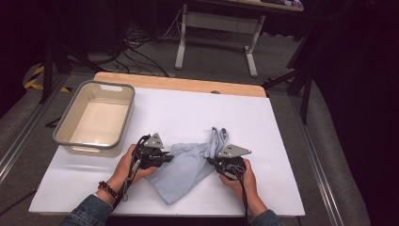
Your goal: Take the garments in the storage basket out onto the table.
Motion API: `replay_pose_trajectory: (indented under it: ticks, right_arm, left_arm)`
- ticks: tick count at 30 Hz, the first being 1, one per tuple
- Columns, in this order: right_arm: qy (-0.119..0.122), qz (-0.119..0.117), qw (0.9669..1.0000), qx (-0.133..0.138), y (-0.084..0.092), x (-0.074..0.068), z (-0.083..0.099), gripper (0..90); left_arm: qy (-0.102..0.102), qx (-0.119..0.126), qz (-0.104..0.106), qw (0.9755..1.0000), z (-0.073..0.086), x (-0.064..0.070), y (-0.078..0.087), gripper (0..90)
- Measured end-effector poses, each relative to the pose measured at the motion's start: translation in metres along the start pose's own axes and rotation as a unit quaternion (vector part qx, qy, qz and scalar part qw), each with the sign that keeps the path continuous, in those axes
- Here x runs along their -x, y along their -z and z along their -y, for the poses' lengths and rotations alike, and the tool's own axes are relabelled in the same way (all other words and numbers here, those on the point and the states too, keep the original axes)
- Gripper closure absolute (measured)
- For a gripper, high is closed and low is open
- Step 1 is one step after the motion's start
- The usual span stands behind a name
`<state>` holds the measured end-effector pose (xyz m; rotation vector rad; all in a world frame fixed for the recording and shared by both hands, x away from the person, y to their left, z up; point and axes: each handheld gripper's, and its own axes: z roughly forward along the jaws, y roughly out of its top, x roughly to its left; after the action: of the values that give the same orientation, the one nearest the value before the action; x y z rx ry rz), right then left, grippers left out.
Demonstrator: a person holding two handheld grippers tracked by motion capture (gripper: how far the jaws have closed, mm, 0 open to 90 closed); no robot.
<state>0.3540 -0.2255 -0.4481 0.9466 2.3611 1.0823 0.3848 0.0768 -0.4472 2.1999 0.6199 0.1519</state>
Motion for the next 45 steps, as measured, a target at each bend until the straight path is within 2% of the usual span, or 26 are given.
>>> replay_pose_trajectory:
  ticks: [1,2,4,5,7,8,13,16,20,21,25,27,31,36,45]
  right_arm:
    - [0.006,0.008,0.9999,0.005,-0.001,0.002,-0.005,86.4]
    - [0.009,0.011,0.9999,0.009,-0.002,0.003,-0.007,86.4]
    - [0.017,0.016,0.9996,0.017,-0.002,0.005,-0.012,86.4]
    - [0.017,0.016,0.9996,0.017,-0.002,0.005,-0.012,86.4]
    - [0.024,0.023,0.9989,0.033,-0.002,0.008,-0.024,86.4]
    - [0.028,0.027,0.9985,0.039,-0.002,0.009,-0.028,86.5]
    - [0.034,0.033,0.9976,0.051,-0.010,0.013,-0.042,85.7]
    - [0.033,0.034,0.9979,0.043,-0.026,0.016,-0.049,82.9]
    - [0.030,0.042,0.9982,0.032,-0.036,0.018,-0.048,78.9]
    - [0.020,0.047,0.9982,0.031,-0.038,0.020,-0.046,73.3]
    - [0.008,0.055,0.9979,0.034,-0.037,0.022,-0.043,69.2]
    - [-0.001,0.057,0.9978,0.035,-0.036,0.023,-0.040,67.1]
    - [0.000,0.054,0.9979,0.035,-0.032,0.023,-0.038,65.2]
    - [0.001,0.054,0.9971,0.053,-0.022,0.023,-0.039,62.8]
    - [-0.006,0.062,0.9953,0.074,0.008,0.031,-0.033,64.9]
  left_arm:
    - [-0.002,0.013,-0.016,0.9998,-0.002,0.001,0.006,83.1]
    - [-0.002,0.013,-0.016,0.9998,-0.002,0.001,0.006,83.1]
    - [-0.008,0.026,-0.037,0.9989,-0.004,0.003,0.013,83.1]
    - [-0.008,0.026,-0.037,0.9989,-0.004,0.003,0.013,83.1]
    - [-0.007,0.040,-0.052,0.9978,-0.005,0.004,0.021,83.2]
    - [-0.009,0.047,-0.065,0.9967,-0.007,0.005,0.027,83.2]
    - [0.000,0.058,-0.085,0.9947,-0.007,0.005,0.036,82.8]
    - [0.006,0.058,-0.095,0.9938,-0.005,0.005,0.037,82.5]
    - [0.005,0.053,-0.086,0.9949,0.000,0.003,0.036,81.8]
    - [0.002,0.048,-0.082,0.9955,0.001,0.002,0.034,81.9]
    - [0.006,0.041,-0.083,0.9957,0.003,0.001,0.028,83.0]
    - [0.003,0.053,-0.087,0.9948,0.002,0.003,0.029,83.2]
    - [-0.003,0.080,-0.086,0.9931,0.000,0.006,0.034,84.4]
    - [-0.015,0.100,-0.074,0.9921,-0.006,0.012,0.037,85.2]
    - [-0.041,0.118,-0.046,0.9912,-0.021,0.027,0.034,85.5]
